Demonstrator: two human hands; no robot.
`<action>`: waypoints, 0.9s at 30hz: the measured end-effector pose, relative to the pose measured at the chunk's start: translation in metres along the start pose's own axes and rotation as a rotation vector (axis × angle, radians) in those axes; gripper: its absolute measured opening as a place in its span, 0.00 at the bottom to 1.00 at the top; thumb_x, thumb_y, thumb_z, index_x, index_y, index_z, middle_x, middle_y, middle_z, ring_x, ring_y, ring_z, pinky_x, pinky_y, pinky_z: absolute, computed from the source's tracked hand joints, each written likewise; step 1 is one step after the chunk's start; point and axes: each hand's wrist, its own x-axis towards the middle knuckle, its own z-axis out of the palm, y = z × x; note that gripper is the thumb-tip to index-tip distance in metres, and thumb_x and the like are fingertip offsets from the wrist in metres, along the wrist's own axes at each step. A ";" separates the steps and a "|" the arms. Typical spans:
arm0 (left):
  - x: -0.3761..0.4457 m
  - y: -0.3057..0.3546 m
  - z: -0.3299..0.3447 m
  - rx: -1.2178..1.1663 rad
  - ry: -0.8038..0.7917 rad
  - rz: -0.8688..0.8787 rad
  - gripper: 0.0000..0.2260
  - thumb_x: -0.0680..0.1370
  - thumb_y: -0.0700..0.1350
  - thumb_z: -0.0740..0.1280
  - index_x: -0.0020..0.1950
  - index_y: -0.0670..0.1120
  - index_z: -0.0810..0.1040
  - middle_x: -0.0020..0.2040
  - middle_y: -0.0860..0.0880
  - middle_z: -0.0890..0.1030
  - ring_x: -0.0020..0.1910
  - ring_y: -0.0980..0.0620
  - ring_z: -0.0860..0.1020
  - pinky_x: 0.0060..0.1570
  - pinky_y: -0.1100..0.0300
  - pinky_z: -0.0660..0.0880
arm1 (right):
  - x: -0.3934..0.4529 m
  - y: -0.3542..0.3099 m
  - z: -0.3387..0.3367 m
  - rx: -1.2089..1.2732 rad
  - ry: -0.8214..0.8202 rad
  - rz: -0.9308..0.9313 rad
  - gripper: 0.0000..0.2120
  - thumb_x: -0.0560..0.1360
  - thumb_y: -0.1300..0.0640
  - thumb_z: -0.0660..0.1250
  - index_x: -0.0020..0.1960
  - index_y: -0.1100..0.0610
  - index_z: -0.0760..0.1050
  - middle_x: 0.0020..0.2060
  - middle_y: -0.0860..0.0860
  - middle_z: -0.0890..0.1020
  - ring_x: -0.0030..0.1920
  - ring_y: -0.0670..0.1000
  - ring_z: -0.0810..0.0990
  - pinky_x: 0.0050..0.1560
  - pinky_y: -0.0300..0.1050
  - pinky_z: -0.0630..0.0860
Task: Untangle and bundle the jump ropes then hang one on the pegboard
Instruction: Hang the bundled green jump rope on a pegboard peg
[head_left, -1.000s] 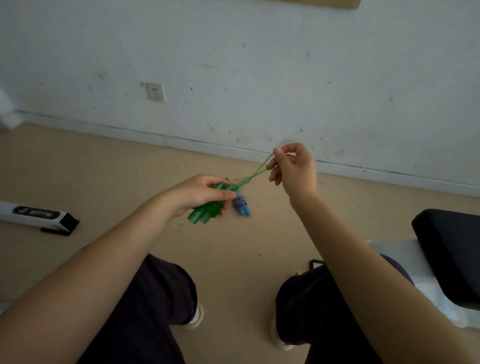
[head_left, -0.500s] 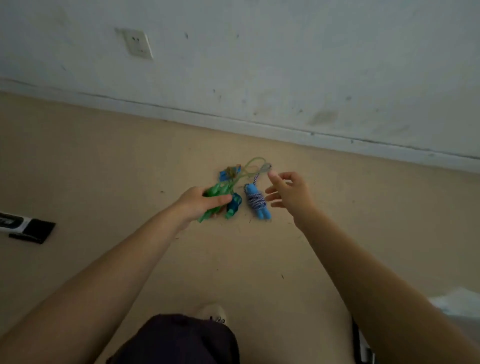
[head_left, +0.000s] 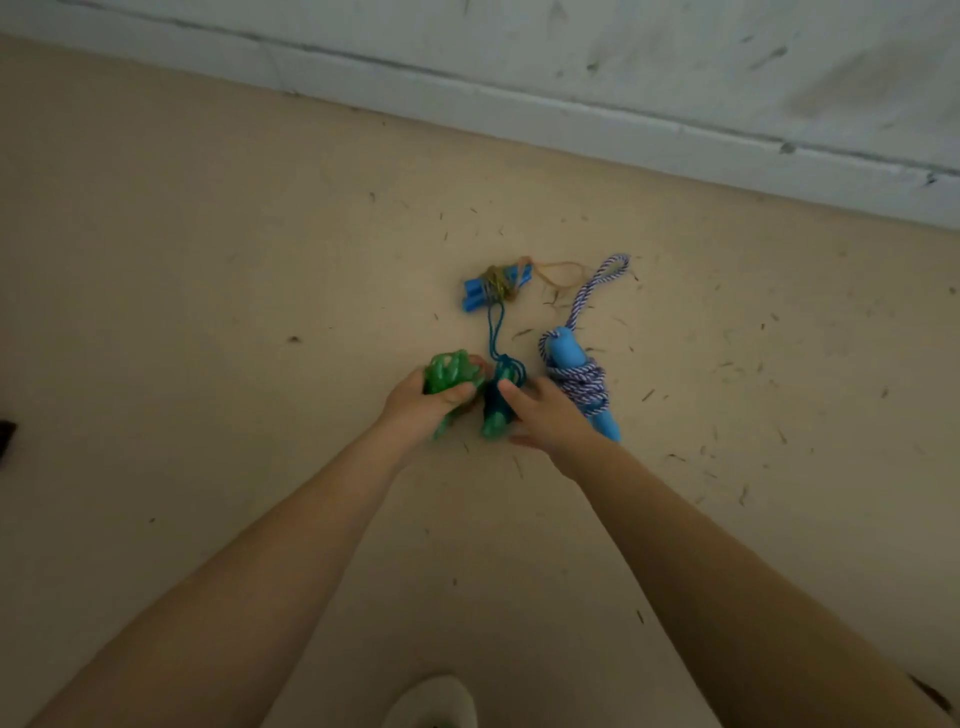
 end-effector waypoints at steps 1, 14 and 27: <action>0.004 0.000 0.000 -0.026 -0.001 -0.009 0.19 0.73 0.53 0.76 0.60 0.51 0.74 0.54 0.52 0.81 0.52 0.51 0.79 0.53 0.55 0.77 | 0.007 0.000 0.004 0.034 0.015 0.004 0.26 0.78 0.45 0.66 0.72 0.55 0.66 0.67 0.52 0.74 0.62 0.53 0.76 0.59 0.56 0.78; -0.201 0.160 -0.096 -0.289 -0.671 -0.117 0.17 0.69 0.48 0.76 0.57 0.52 0.83 0.58 0.41 0.84 0.56 0.42 0.82 0.50 0.49 0.80 | -0.234 -0.153 -0.020 0.310 -0.107 -0.089 0.09 0.79 0.60 0.67 0.58 0.55 0.71 0.38 0.51 0.85 0.34 0.55 0.82 0.32 0.50 0.79; -0.624 0.440 -0.200 -0.319 -0.506 0.245 0.06 0.75 0.47 0.72 0.50 0.54 0.86 0.43 0.49 0.86 0.39 0.50 0.84 0.36 0.58 0.79 | -0.681 -0.408 -0.060 0.314 -0.050 -0.265 0.14 0.82 0.50 0.62 0.61 0.59 0.72 0.46 0.58 0.82 0.41 0.57 0.84 0.40 0.53 0.81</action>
